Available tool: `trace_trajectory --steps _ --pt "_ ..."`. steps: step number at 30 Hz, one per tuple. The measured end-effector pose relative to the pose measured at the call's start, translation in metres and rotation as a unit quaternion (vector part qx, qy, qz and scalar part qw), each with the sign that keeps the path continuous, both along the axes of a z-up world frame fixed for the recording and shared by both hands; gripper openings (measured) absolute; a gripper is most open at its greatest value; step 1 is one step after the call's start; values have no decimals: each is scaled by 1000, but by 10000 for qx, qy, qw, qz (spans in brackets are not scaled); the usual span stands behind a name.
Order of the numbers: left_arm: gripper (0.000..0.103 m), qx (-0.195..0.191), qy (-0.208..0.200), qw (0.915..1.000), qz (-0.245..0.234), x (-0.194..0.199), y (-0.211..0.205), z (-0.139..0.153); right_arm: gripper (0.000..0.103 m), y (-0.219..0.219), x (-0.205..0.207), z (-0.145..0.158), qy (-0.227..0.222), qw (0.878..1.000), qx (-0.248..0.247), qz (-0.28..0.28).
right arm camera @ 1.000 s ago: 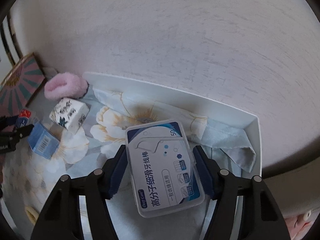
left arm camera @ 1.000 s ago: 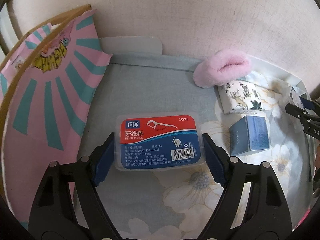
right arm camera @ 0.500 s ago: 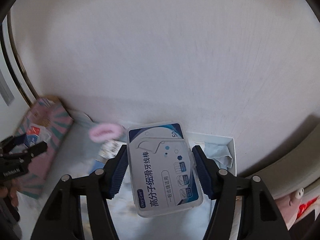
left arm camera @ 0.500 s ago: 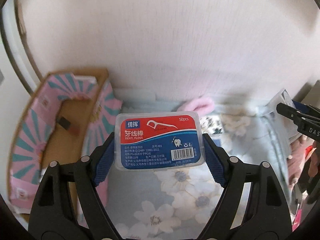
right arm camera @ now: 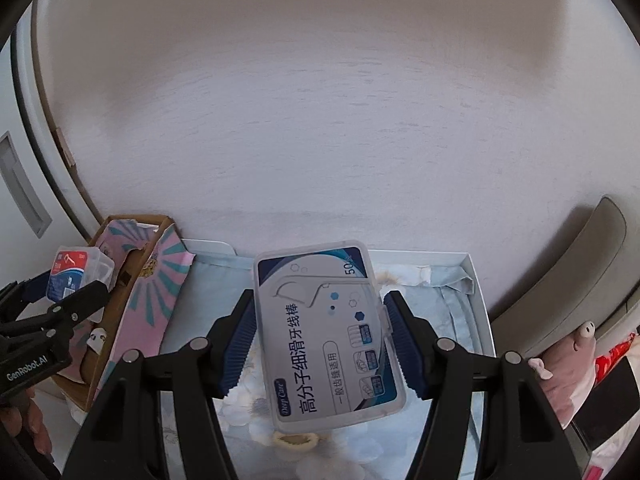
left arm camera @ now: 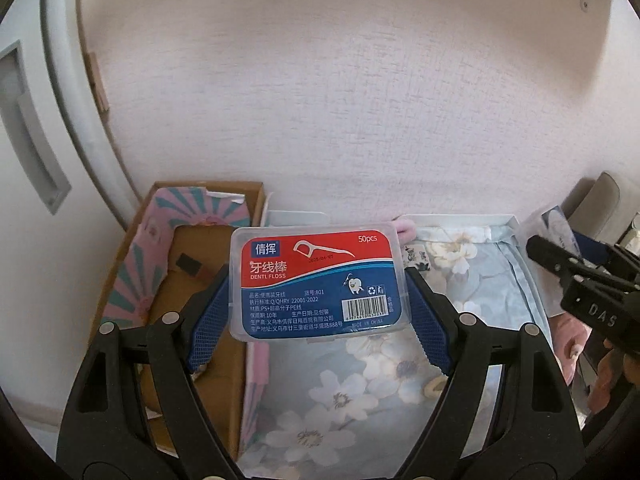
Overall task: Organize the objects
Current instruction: 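Carry both floss boxes with both tools over the cardboard box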
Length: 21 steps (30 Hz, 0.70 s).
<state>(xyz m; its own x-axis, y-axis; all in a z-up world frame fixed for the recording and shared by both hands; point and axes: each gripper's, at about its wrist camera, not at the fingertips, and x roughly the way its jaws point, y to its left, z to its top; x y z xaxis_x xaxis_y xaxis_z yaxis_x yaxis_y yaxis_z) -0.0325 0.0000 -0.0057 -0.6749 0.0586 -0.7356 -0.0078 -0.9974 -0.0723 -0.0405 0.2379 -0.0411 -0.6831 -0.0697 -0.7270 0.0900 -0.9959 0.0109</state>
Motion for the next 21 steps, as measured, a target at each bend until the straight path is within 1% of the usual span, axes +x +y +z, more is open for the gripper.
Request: trace_trajectory --steps 6,8,11,15,21 --pt "80 18 97 9999 66 9 -16 7 59 -6 5 12 112 9999 -17 -35" --pt "80 19 107 9999 84 11 -21 8 59 -24 1 12 135 9999 -20 -22" --pt "80 39 139 9998 125 12 -31 7 59 -33 1 16 173 9998 -15 35" --pt "80 48 197 9996 216 14 -44 9 59 -46 2 23 224 9996 -7 187" --pt "80 -20 276 9985 463 21 -67 12 59 -81 -6 22 237 9983 -1 538"
